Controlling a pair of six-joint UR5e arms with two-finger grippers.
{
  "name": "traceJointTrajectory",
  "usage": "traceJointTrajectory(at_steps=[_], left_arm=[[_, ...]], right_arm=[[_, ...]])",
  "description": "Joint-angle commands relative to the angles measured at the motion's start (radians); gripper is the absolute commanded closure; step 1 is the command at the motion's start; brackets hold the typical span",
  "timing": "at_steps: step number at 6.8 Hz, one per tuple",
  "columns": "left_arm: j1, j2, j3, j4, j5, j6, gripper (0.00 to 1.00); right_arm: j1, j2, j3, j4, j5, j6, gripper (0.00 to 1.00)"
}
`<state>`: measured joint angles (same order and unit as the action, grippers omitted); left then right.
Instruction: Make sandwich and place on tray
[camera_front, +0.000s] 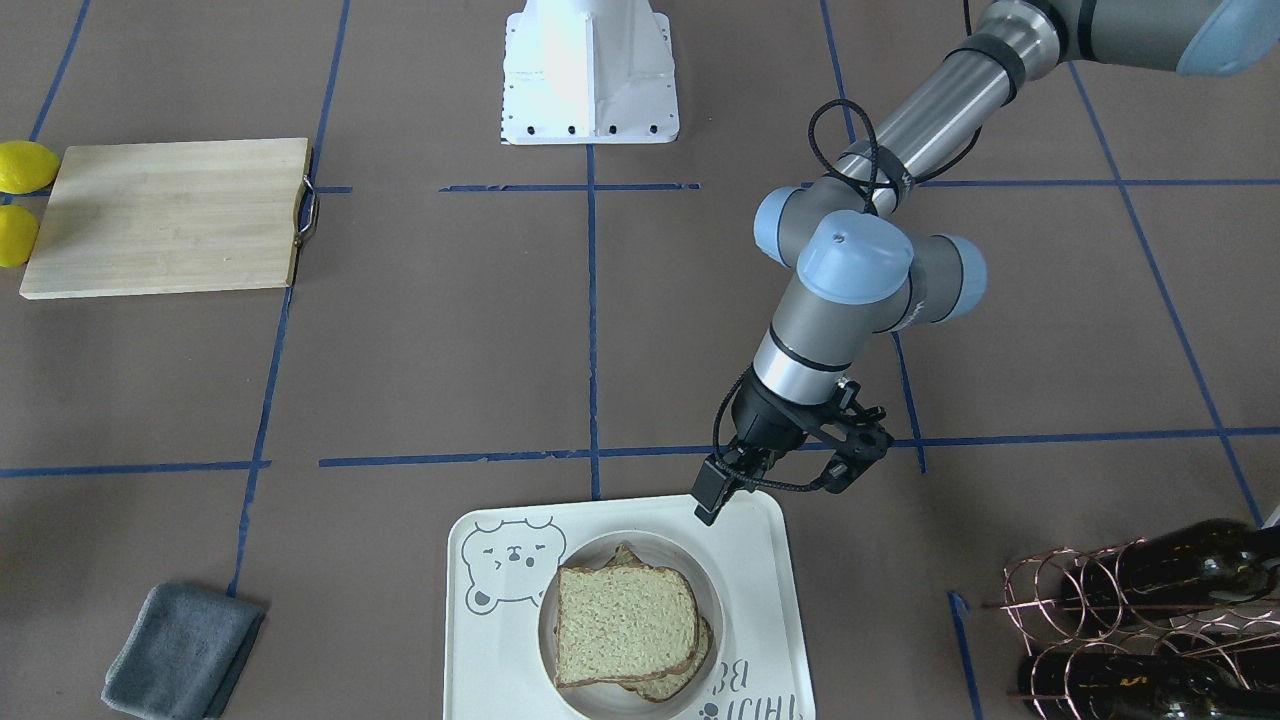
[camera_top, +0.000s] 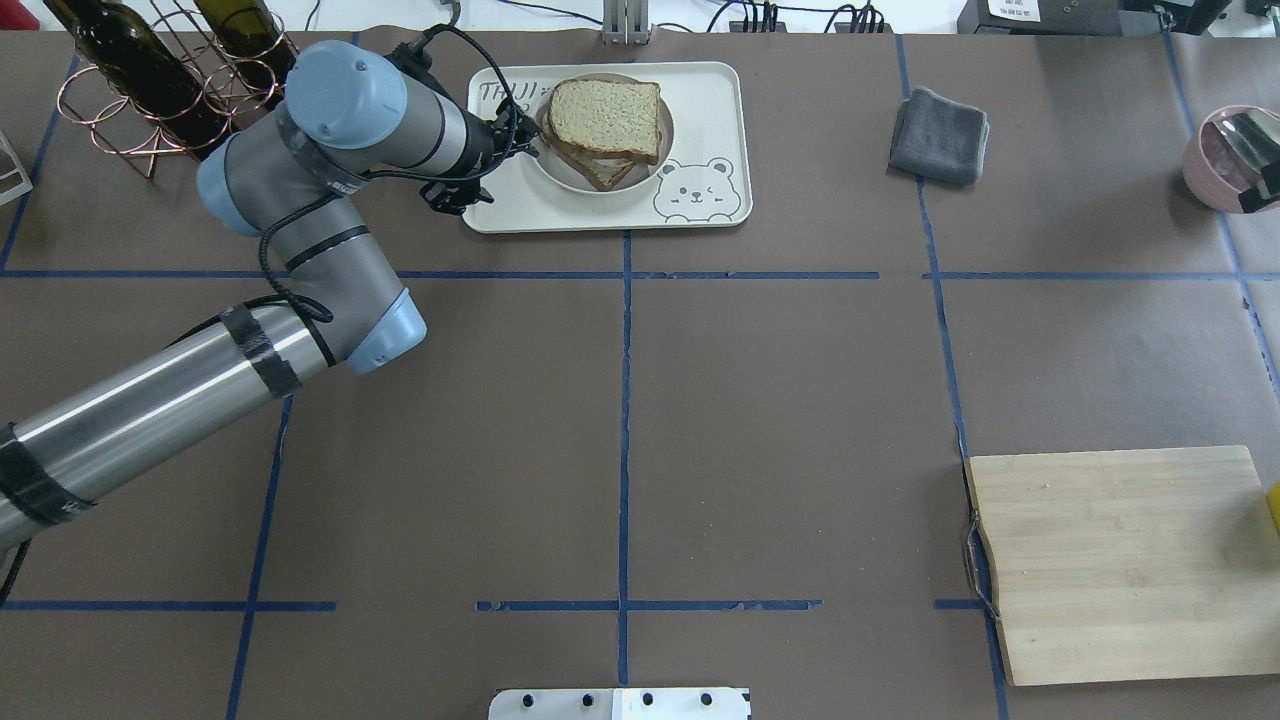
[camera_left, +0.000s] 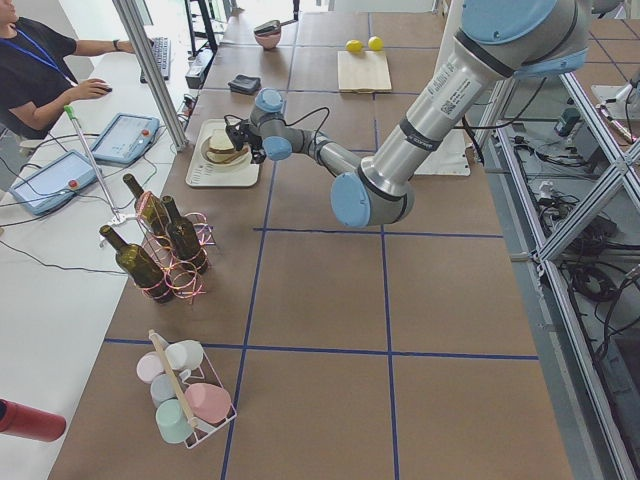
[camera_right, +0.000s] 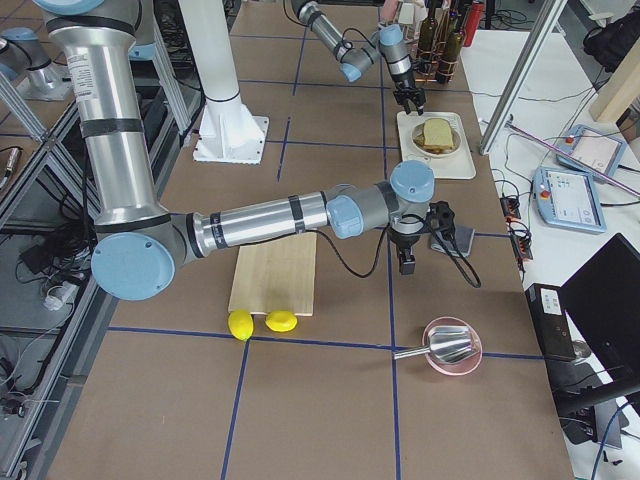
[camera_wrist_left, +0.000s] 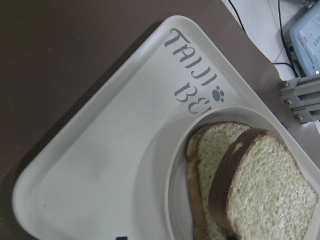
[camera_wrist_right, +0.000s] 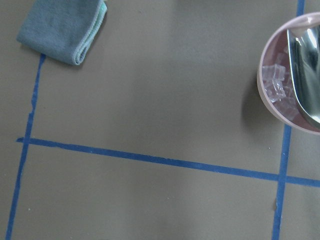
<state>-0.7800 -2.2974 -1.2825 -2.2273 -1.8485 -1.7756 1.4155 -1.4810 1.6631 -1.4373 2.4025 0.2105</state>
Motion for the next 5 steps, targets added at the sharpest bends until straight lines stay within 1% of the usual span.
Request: traceJointTrajectory(at_steps=[1, 2, 3, 4, 5], left_arm=[[-0.014, 0.160, -0.259, 0.146, -0.020, 0.196, 0.00], [-0.039, 0.227, -0.394, 0.272, -0.021, 0.390, 0.00], [-0.092, 0.263, -0.466, 0.381, -0.041, 0.545, 0.00], [-0.147, 0.303, -0.498, 0.441, -0.102, 0.703, 0.00], [-0.209, 0.350, -0.506, 0.469, -0.145, 0.873, 0.00]], right_arm=[[0.013, -0.117, 0.049, -0.008, -0.019, -0.087, 0.00], [0.022, -0.171, 0.082, -0.026, -0.034, -0.117, 0.00], [0.054, -0.186, 0.089, -0.069, -0.040, -0.176, 0.00], [0.118, -0.182, 0.090, -0.137, -0.084, -0.300, 0.00], [0.153, -0.174, 0.093, -0.178, -0.158, -0.371, 0.00]])
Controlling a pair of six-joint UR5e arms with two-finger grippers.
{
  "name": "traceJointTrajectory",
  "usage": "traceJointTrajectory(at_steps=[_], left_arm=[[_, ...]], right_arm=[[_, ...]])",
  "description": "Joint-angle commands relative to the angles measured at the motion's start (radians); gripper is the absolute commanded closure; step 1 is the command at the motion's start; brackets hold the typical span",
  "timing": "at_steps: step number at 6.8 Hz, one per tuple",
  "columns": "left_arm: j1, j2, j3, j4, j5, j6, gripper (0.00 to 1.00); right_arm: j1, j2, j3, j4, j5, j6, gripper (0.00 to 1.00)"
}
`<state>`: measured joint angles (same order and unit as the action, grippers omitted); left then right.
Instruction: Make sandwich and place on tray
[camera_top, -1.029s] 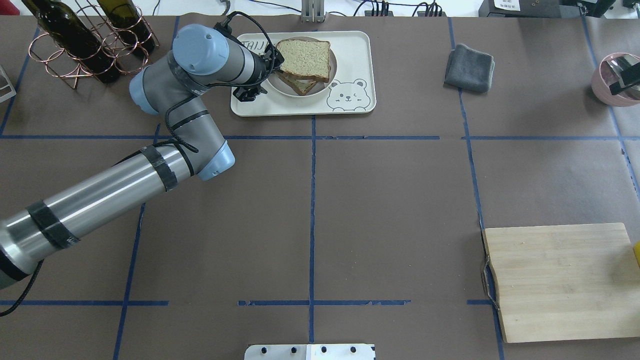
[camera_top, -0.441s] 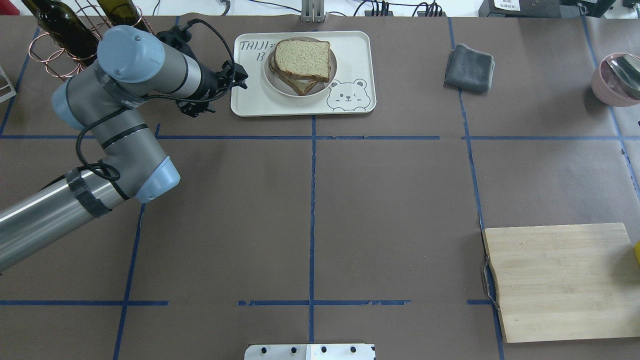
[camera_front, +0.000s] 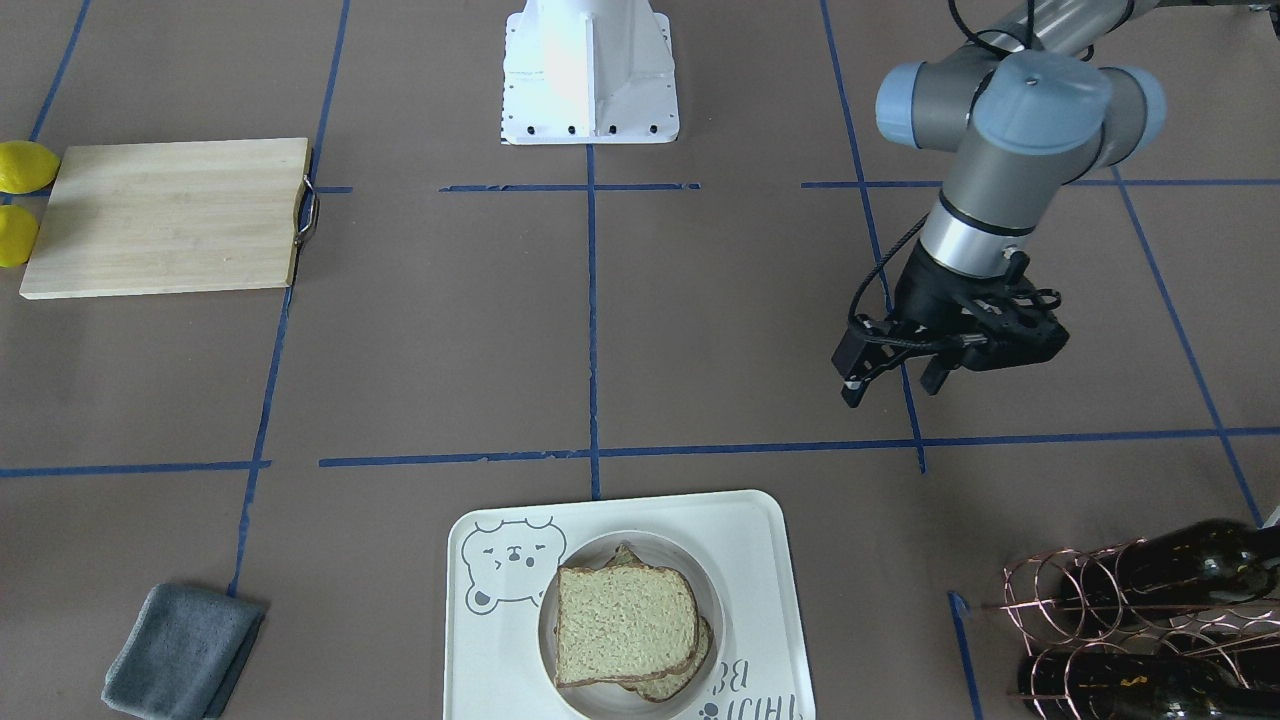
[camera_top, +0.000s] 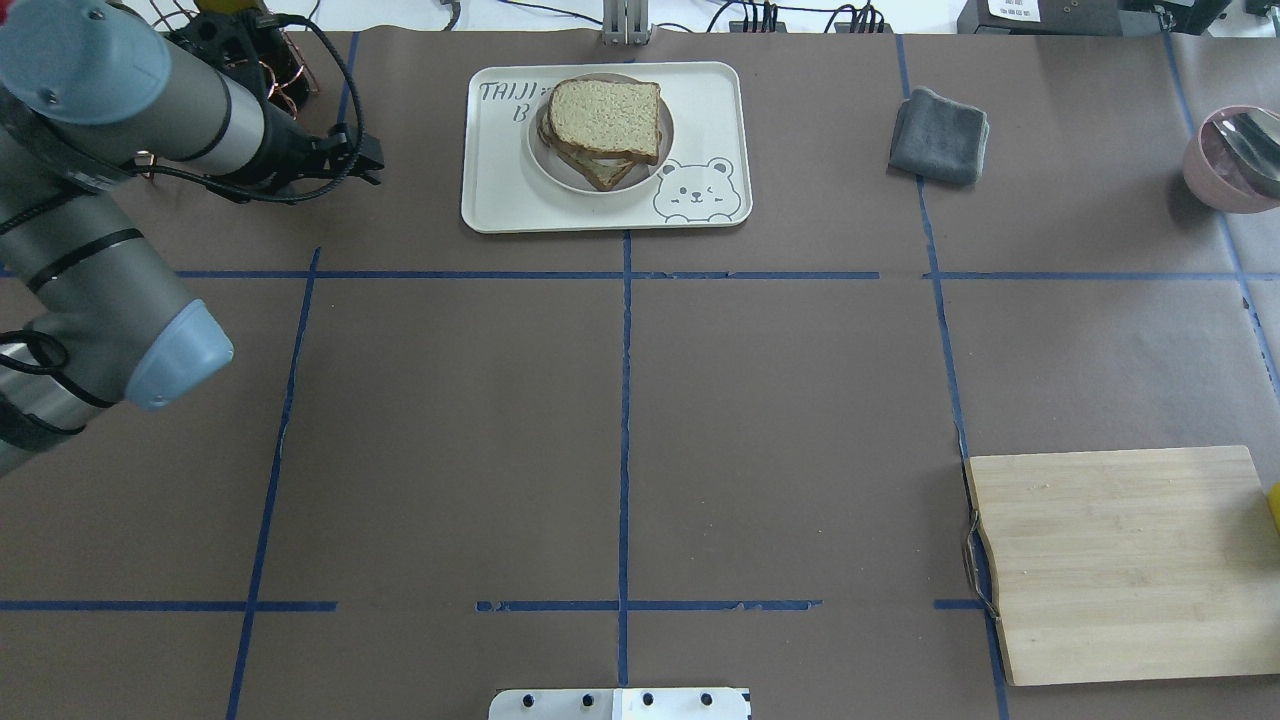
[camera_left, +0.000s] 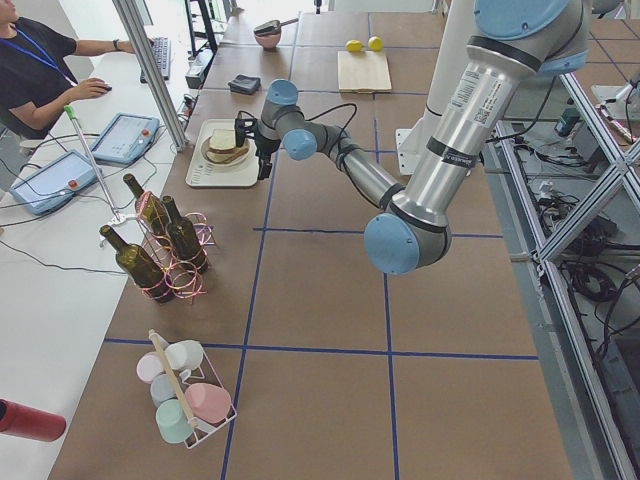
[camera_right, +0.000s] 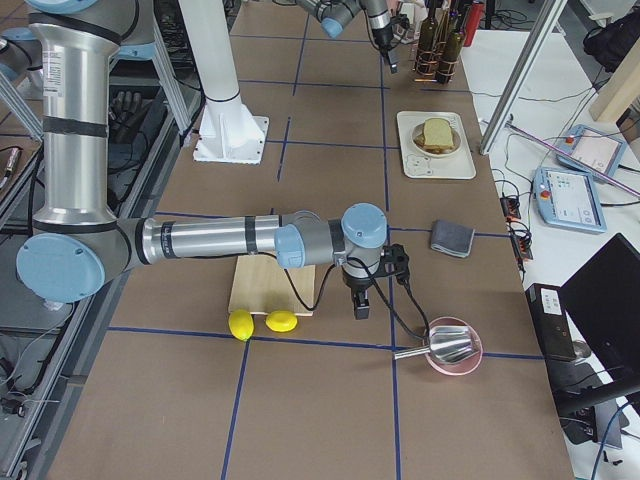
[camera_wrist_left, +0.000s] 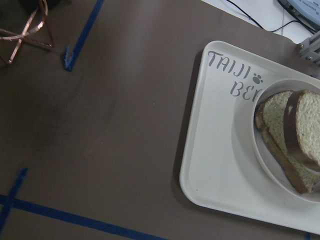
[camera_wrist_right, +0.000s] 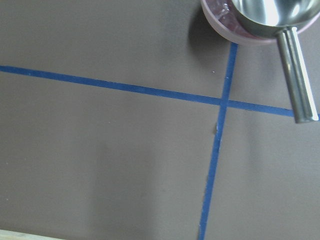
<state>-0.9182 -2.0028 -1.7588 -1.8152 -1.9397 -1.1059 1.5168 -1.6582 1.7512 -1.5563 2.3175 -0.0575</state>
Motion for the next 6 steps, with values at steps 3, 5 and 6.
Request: traceJointTrajectory(at_steps=[3, 5, 6], left_arm=[[-0.282, 0.171, -0.021, 0.198, -0.165, 0.741, 0.00], [-0.396, 0.270, -0.004, 0.206, -0.173, 0.976, 0.00], [-0.457, 0.327, 0.016, 0.203, -0.244, 1.088, 0.00]], right_arm=[[0.052, 0.008, 0.008, -0.061, -0.078, -0.090, 0.00], [0.051, 0.006, 0.010, -0.062, -0.070, -0.081, 0.00], [0.051, 0.020, 0.002, -0.065, -0.022, -0.027, 0.00]])
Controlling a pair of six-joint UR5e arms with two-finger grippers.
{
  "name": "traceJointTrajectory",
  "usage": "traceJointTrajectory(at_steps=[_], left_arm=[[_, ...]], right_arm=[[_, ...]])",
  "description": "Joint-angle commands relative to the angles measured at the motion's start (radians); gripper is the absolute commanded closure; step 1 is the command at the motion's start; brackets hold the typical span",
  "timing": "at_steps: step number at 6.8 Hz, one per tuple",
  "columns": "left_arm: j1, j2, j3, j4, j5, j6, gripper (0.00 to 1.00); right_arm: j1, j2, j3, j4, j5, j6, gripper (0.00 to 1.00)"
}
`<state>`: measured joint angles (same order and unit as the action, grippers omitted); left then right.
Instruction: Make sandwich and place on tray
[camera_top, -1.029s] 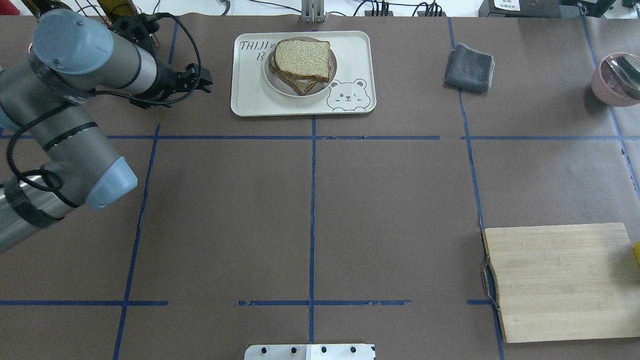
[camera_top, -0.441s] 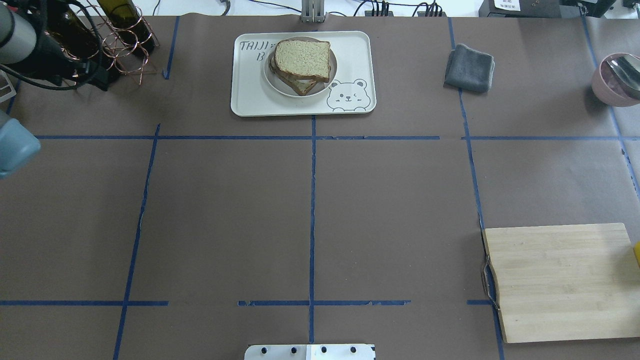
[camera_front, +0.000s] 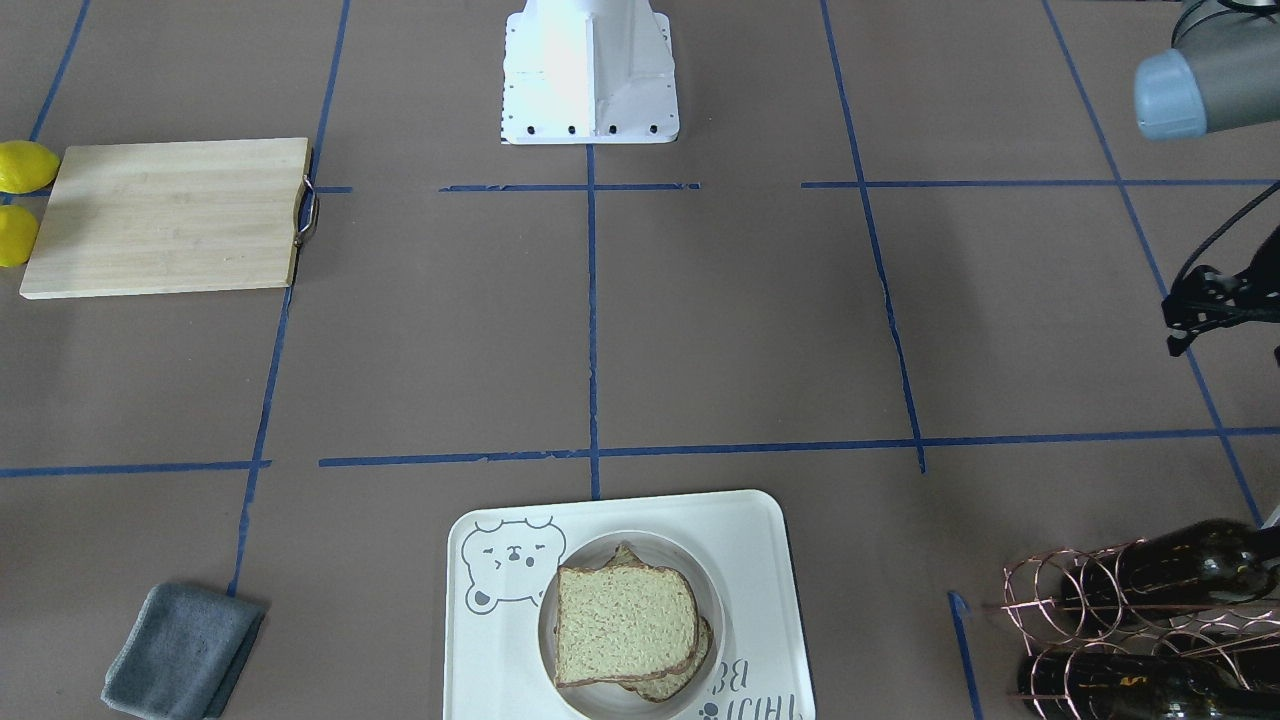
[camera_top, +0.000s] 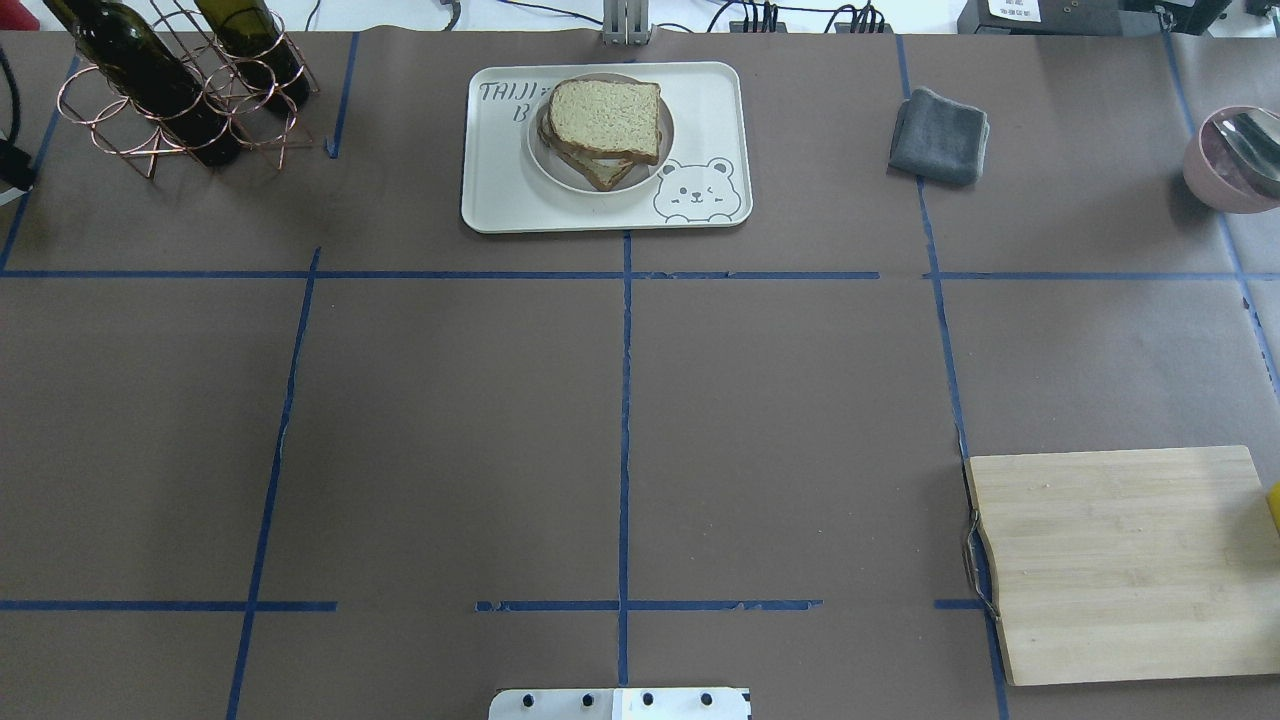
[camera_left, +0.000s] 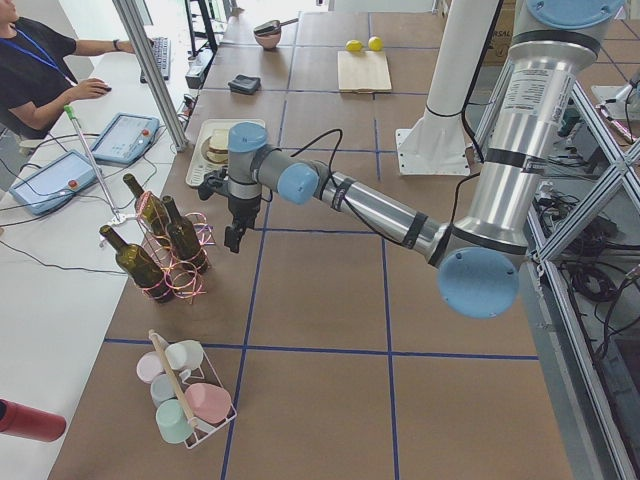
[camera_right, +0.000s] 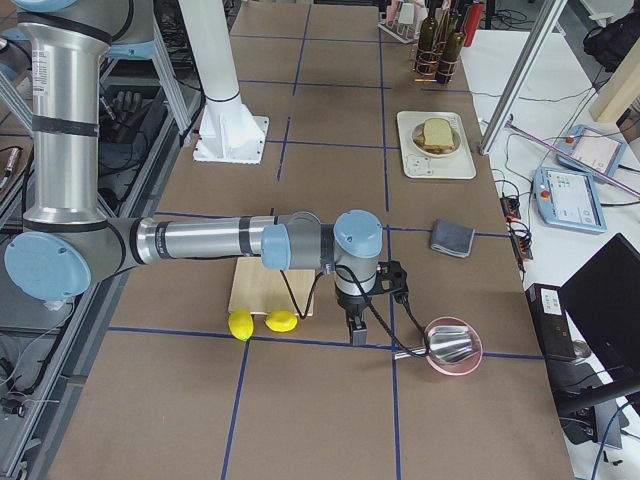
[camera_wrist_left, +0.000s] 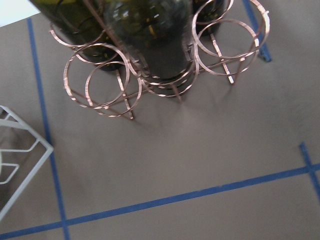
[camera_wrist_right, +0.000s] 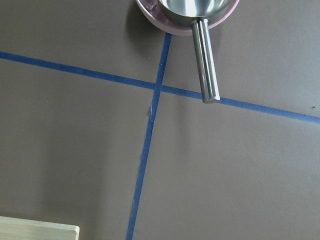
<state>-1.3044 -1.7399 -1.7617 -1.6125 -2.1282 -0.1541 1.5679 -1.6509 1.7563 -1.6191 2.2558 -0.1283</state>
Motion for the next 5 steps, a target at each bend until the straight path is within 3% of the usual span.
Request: traceJointTrajectory(at_steps=[1, 3, 5], left_arm=[[-0.146, 0.101, 0.068, 0.005, -0.126, 0.262, 0.00], [-0.257, 0.185, 0.126, 0.005, -0.168, 0.306, 0.00], [-0.295, 0.217, 0.116, 0.037, -0.223, 0.303, 0.00]], right_arm=[[0.001, 0.013, -0.001, -0.004, 0.106, 0.056, 0.00], [0.011, 0.000, -0.004, -0.007, 0.140, 0.065, 0.00], [0.014, -0.003, -0.009, -0.015, 0.140, 0.065, 0.00]])
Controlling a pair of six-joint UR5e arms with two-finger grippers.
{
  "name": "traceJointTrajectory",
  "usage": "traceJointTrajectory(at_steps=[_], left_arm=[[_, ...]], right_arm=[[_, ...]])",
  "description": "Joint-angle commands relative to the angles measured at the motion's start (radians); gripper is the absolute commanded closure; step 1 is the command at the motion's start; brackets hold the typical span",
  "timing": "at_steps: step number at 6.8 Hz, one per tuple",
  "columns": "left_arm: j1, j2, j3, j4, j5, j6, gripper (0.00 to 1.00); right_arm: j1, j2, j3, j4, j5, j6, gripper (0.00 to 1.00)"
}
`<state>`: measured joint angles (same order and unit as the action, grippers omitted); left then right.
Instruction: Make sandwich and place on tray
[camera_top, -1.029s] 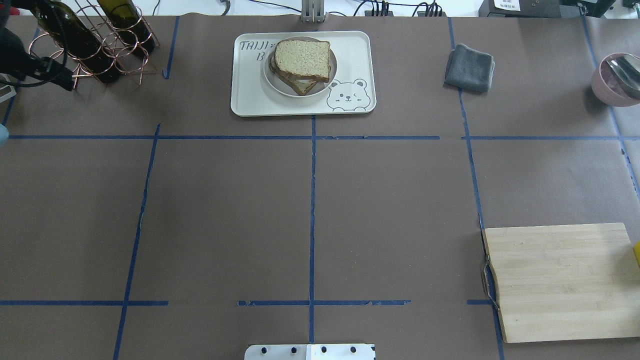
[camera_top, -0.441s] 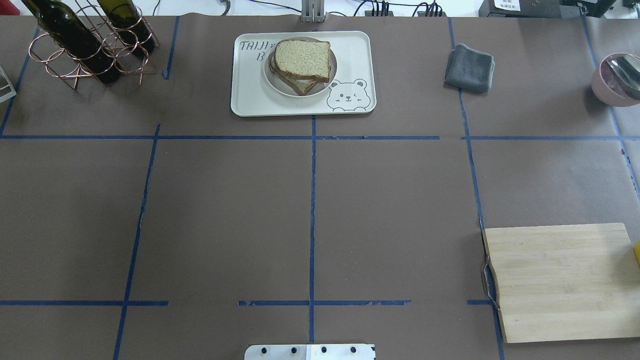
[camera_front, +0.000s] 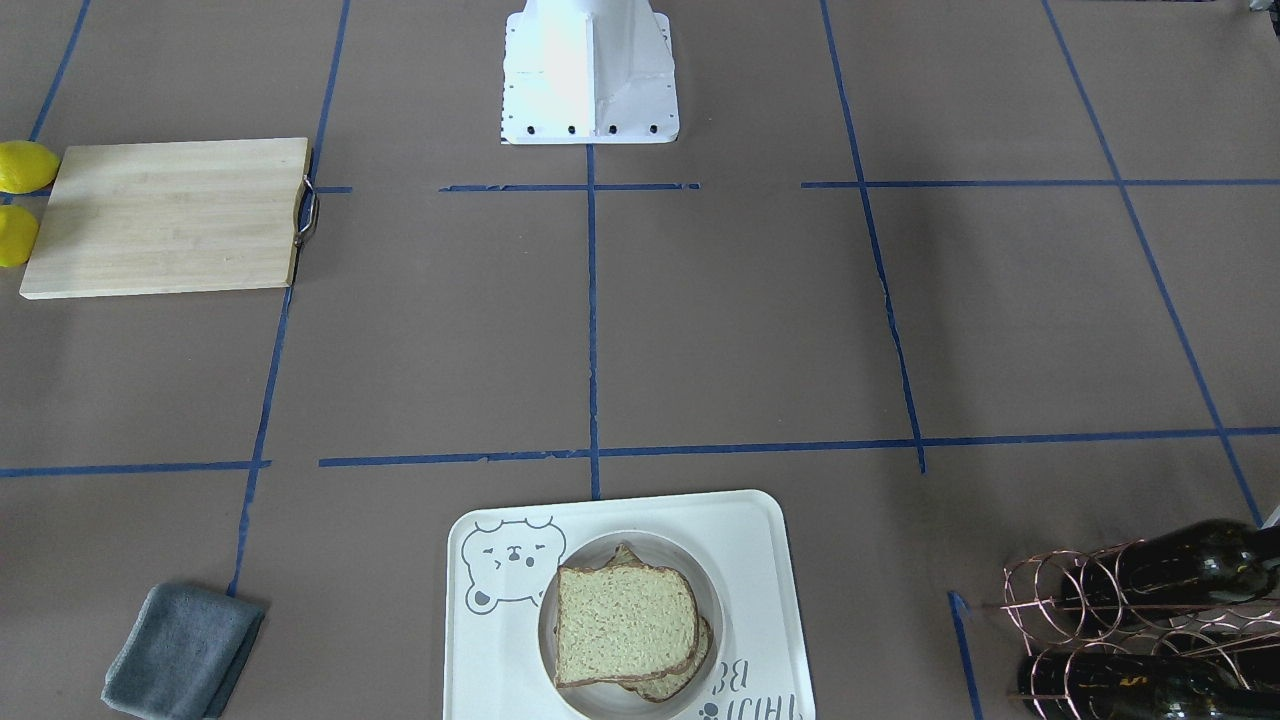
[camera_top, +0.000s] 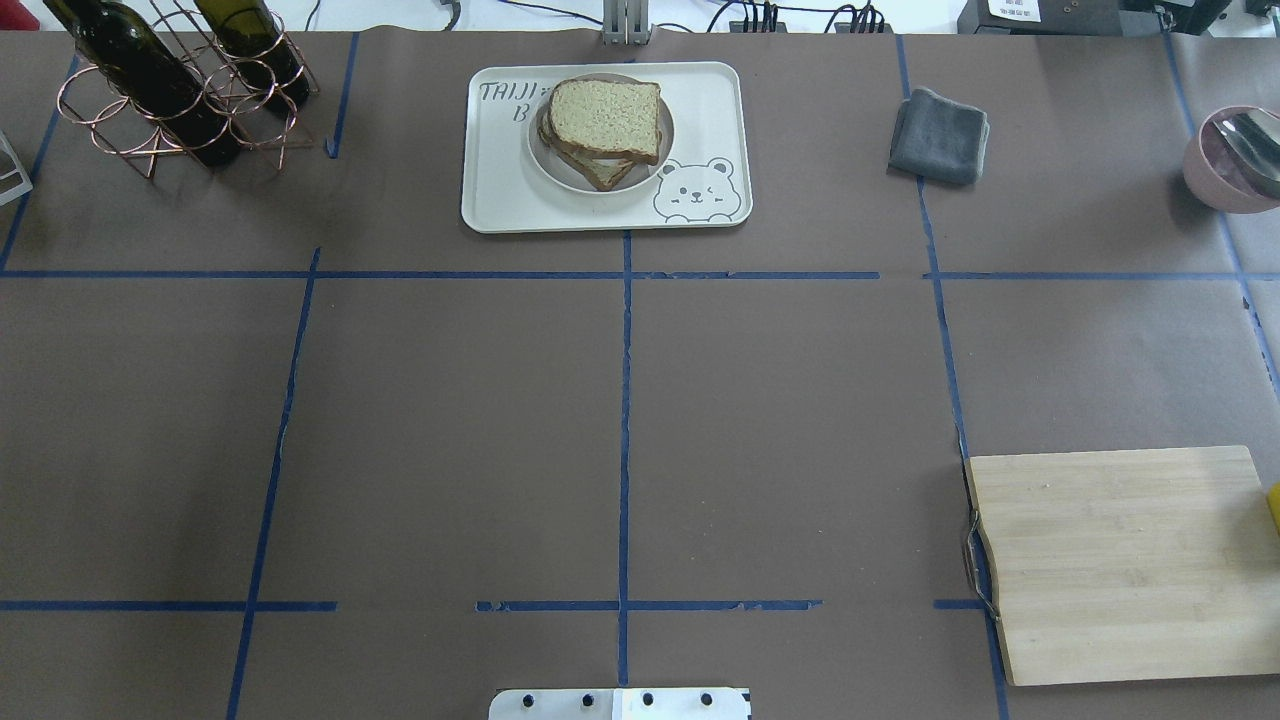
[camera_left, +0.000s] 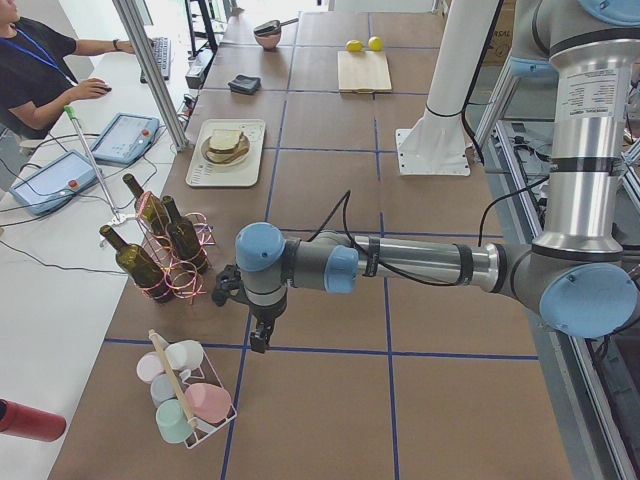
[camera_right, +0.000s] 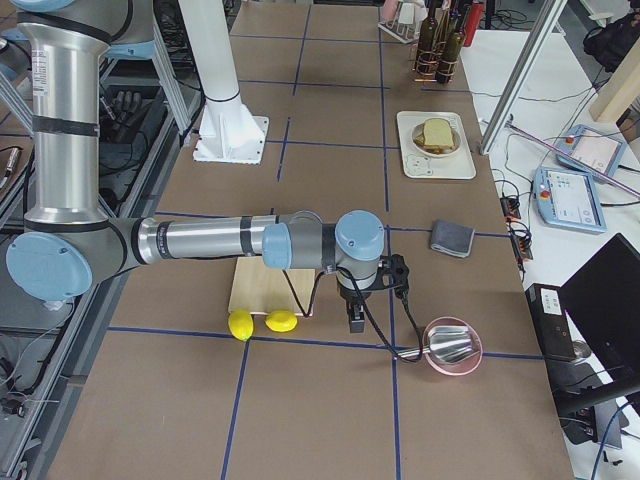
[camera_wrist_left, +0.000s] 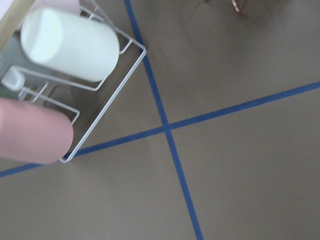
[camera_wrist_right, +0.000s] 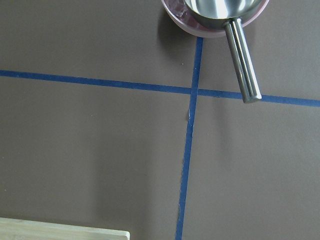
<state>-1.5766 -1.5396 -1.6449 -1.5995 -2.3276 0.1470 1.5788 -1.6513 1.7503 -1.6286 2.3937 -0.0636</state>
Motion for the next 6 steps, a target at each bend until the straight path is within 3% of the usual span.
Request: traceJointTrajectory(at_steps=[1, 6], left_arm=[[-0.022, -0.005, -0.012, 0.100, -0.024, 0.002, 0.00], [-0.020, -0.011, -0.021, 0.135, -0.062, -0.035, 0.00]], right_arm=[[0.012, -0.013, -0.005, -0.007, 0.002, 0.001, 0.00], [0.055, -0.013, -0.054, -0.007, 0.002, 0.022, 0.00]])
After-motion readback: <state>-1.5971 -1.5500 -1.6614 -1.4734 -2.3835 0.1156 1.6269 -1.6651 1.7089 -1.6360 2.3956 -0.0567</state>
